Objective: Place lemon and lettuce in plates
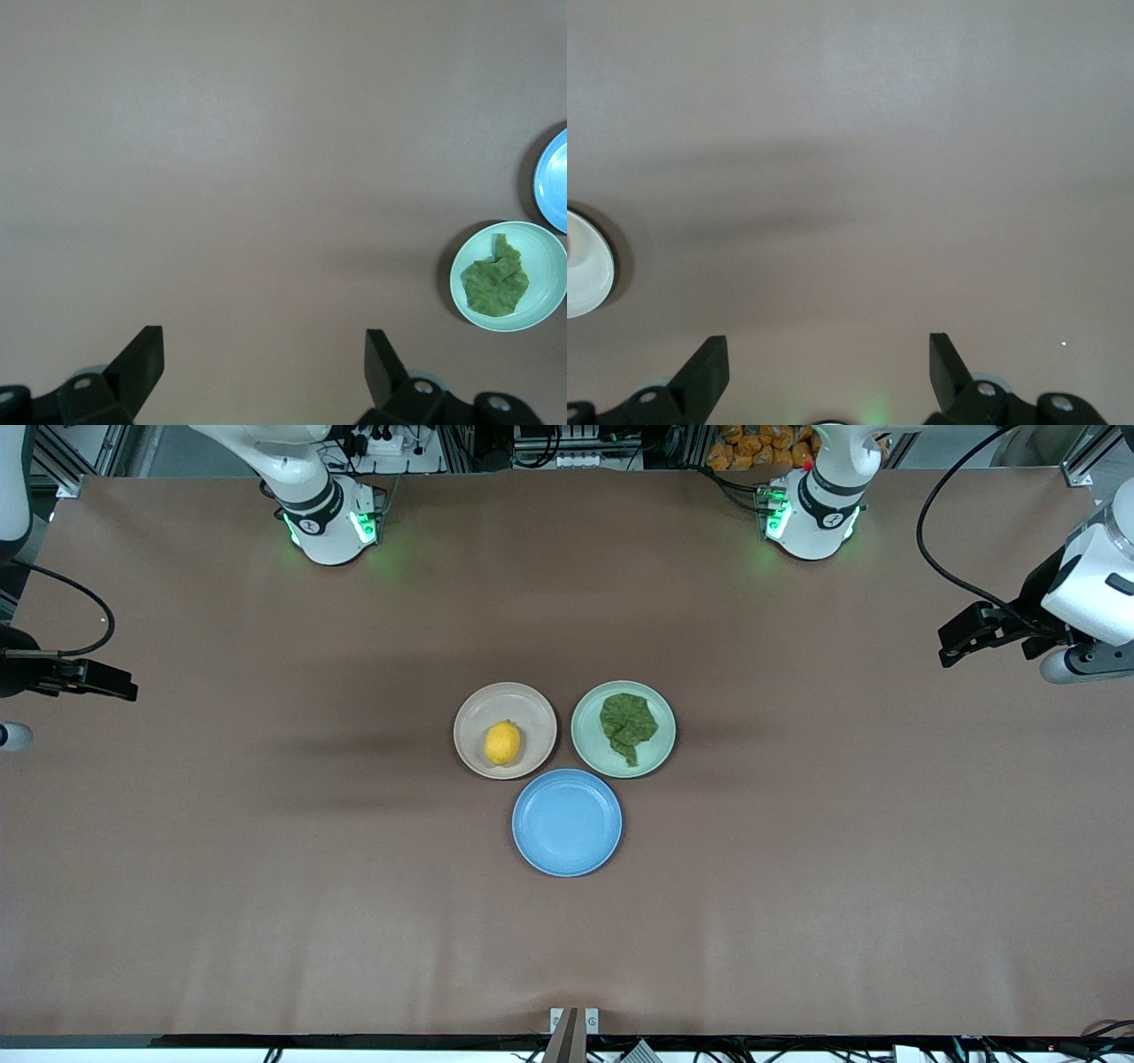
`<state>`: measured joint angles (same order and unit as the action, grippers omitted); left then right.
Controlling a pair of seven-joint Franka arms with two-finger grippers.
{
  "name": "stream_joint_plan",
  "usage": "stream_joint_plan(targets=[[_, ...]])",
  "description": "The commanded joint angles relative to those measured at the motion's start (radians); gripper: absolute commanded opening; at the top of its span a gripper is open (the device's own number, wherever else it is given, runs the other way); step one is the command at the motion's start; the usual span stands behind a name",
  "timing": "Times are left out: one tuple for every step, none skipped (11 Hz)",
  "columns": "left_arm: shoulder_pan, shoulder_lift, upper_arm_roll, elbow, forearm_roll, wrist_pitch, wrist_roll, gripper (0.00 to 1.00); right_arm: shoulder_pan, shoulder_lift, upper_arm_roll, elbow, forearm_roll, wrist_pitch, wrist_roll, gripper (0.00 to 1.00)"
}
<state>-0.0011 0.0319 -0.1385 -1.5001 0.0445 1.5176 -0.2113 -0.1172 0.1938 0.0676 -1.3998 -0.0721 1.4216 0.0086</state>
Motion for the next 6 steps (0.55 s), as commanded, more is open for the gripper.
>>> stream_joint_plan(targets=[[0.001, -0.001, 0.002, 0.009, 0.011, -0.008, 0.023, 1.0, -0.018, -0.093, 0.011, -0.127, -0.005, 0.082, -0.013, 1.0], [0.001, -0.001, 0.002, 0.009, 0.011, -0.008, 0.021, 1.0, -0.019, -0.093, 0.009, -0.125, -0.005, 0.082, -0.013, 1.0], [0.003, -0.001, 0.002, 0.009, 0.011, -0.008, 0.023, 1.0, -0.022, -0.093, 0.011, -0.125, -0.005, 0.082, -0.013, 1.0], [0.003, -0.001, 0.002, 0.009, 0.011, -0.007, 0.023, 1.0, -0.022, -0.093, 0.011, -0.125, -0.005, 0.082, -0.013, 1.0], [0.003, 0.0, 0.002, 0.009, 0.009, -0.007, 0.023, 1.0, -0.022, -0.097, 0.011, -0.123, -0.005, 0.082, -0.013, 1.0], [0.004, 0.003, 0.002, 0.009, 0.009, -0.007, 0.023, 1.0, -0.024, -0.103, 0.011, -0.125, -0.005, 0.082, -0.013, 1.0]])
